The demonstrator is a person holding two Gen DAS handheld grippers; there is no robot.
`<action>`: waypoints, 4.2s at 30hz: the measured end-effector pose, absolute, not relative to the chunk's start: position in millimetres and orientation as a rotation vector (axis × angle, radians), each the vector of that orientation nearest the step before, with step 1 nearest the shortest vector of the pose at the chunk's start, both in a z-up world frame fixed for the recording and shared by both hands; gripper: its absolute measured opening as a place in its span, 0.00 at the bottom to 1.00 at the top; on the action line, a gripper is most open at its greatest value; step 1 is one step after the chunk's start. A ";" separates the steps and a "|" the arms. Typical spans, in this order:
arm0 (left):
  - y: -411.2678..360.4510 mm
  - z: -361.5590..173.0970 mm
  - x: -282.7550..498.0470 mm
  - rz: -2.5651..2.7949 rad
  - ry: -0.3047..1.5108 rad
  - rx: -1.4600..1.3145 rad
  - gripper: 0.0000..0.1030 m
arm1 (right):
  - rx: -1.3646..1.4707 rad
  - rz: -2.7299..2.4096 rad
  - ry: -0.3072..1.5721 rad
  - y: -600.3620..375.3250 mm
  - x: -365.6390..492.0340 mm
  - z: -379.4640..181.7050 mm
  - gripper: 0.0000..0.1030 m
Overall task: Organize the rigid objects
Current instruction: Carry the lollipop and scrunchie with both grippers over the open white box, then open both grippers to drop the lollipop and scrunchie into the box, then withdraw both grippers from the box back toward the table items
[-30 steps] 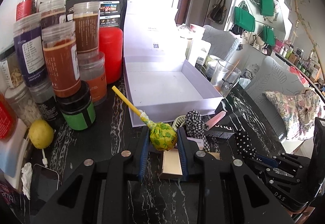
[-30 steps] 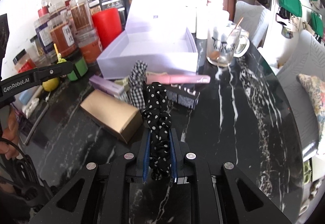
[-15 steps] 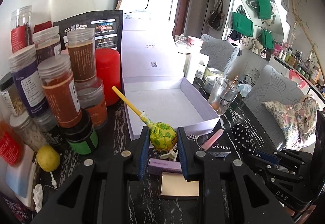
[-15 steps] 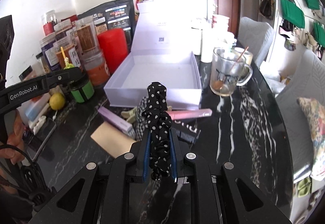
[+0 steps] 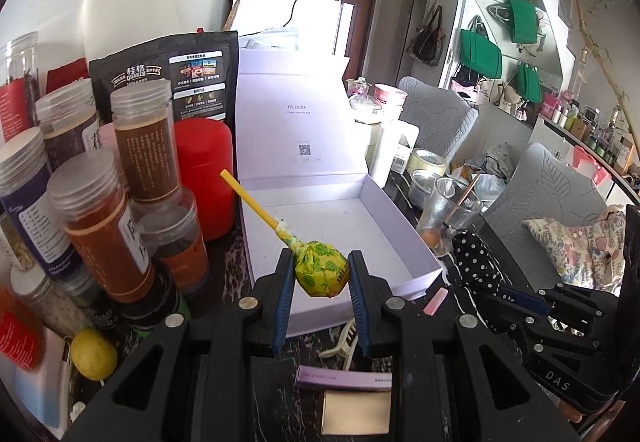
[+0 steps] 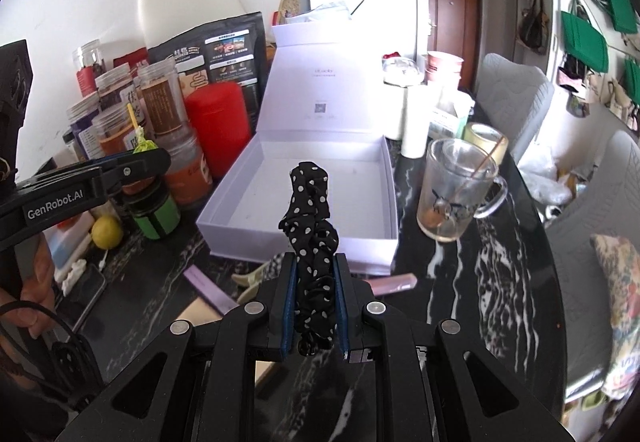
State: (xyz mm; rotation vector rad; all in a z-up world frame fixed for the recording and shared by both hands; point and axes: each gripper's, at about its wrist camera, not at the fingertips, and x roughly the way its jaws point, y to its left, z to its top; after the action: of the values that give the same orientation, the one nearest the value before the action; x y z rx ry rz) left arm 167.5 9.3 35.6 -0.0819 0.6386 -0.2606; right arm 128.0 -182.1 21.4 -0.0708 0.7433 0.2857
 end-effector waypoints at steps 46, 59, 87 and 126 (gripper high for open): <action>-22.2 33.2 348.0 -0.244 0.652 -0.059 0.25 | -0.053 0.290 0.694 -167.8 306.8 37.1 0.17; -29.1 -14.0 379.8 -0.235 0.801 -0.010 0.25 | -0.048 0.242 0.801 -171.4 333.8 1.4 0.17; -26.0 -17.5 381.2 -0.115 0.937 0.003 0.26 | -0.045 0.174 0.815 -182.9 334.7 3.6 0.24; -31.8 53.7 315.5 -0.142 0.775 0.006 0.26 | -0.069 0.177 0.690 -185.2 264.2 68.0 0.24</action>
State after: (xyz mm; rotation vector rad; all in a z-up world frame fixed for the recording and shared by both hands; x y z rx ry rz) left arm 315.5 -31.8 53.7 0.0064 0.7751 -0.1416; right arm 264.2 -185.2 68.0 -0.0687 0.6897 0.1769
